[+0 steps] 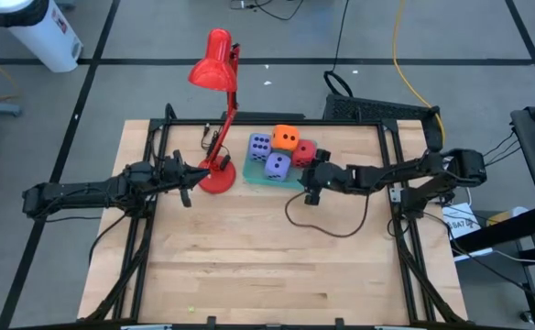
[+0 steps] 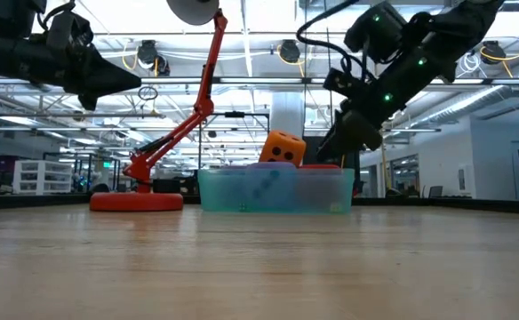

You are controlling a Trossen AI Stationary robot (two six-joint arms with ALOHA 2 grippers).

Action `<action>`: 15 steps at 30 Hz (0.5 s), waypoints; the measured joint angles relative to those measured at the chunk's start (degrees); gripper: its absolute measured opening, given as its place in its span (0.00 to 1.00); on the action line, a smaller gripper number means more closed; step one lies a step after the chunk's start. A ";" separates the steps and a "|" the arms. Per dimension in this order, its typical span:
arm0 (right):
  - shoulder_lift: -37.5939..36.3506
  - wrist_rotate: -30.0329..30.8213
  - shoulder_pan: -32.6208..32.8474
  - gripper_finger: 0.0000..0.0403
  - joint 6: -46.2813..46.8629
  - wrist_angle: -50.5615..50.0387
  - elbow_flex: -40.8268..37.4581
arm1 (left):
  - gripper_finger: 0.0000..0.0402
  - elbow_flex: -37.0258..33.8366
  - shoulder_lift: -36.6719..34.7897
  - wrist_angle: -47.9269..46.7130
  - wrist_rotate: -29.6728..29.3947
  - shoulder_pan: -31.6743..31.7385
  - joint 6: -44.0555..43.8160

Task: Pick & Place Dice
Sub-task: Put the small red die into the blue bin

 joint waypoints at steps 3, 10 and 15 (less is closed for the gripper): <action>-0.02 -2.08 -1.40 0.49 2.00 0.58 -0.30 | 0.08 0.00 0.00 -0.01 0.01 0.01 -0.85; 0.01 -3.81 -1.84 0.45 2.63 4.84 -0.32 | 0.08 0.00 0.00 0.24 0.62 0.01 -0.63; 0.01 -3.69 -2.85 0.38 3.23 6.03 -0.32 | 0.08 0.00 0.00 1.03 0.58 0.01 -0.52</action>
